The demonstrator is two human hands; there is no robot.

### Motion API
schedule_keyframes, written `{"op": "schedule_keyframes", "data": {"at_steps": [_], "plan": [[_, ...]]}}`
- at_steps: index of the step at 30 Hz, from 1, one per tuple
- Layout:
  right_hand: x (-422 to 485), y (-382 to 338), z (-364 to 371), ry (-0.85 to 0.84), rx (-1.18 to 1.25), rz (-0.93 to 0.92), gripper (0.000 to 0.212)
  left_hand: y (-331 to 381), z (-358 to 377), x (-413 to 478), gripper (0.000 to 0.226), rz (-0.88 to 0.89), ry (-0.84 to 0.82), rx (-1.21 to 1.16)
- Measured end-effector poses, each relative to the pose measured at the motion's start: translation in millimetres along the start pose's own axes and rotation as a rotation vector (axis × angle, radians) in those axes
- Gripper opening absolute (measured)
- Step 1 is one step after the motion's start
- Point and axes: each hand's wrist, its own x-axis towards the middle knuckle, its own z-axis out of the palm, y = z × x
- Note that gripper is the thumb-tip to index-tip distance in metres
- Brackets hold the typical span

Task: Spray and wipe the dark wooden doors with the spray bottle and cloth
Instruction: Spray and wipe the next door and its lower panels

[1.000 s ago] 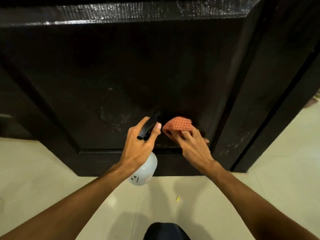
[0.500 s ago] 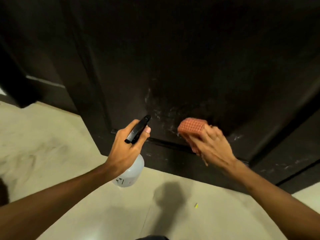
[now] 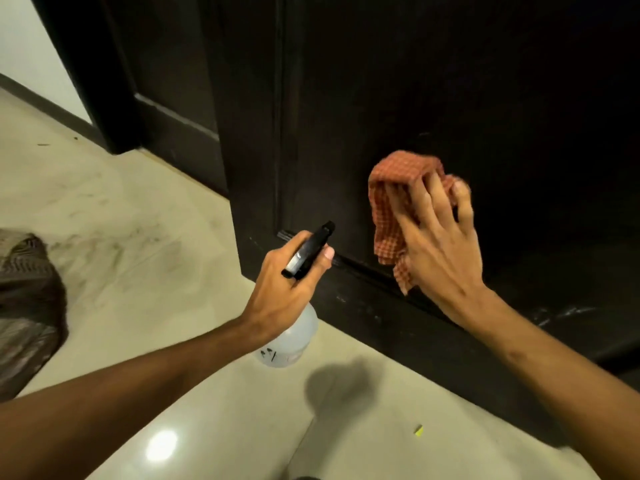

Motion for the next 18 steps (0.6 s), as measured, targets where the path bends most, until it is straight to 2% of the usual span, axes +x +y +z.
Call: {"op": "schedule_keyframes", "data": {"at_steps": [2,5,6,9,10,11,13,15,16,18], "plan": [[2.2,-14.0,3.1,-0.062,0.004,-0.132,0.066,0.9,-6.8,1.0,0.023,-0.005,0.043,-0.008],[-7.9,-35.5,14.6,-0.269,-0.088,-0.483,0.067,1.6,-18.8,0.8,0.023,-0.013,0.109,-0.017],[2.7,-33.1,12.8,-0.242,-0.103,-0.516,0.062,0.3,-22.9,1.0,0.023,-0.017,0.121,-0.011],[49.3,-26.7,-2.4,-0.042,-0.037,-0.274,0.06,-8.2,-35.6,-1.3,0.026,-0.024,0.139,-0.009],[62.9,-28.0,-6.5,-0.029,-0.046,-0.188,0.064,-10.7,-40.5,-2.9,0.026,-0.035,0.147,-0.011],[72.1,-34.2,-9.9,-0.051,-0.068,-0.179,0.066,-13.5,-45.1,-4.1,0.025,-0.043,0.158,-0.007],[75.7,-59.1,-3.5,-0.143,-0.065,-0.332,0.069,-17.4,-54.0,-4.9,0.02,-0.056,0.186,0.014],[68.0,-85.3,8.1,-0.307,-0.098,-0.545,0.07,-24.2,-63.4,-4.5,0.018,-0.081,0.215,0.028],[70.8,-90.5,8.6,-0.346,-0.127,-0.579,0.069,-28.5,-67.3,-3.7,0.02,-0.092,0.226,0.034],[91.6,-94.5,7.4,-0.251,-0.109,-0.461,0.069,-41.3,-75.0,-1.0,0.026,-0.107,0.253,0.061]]}}
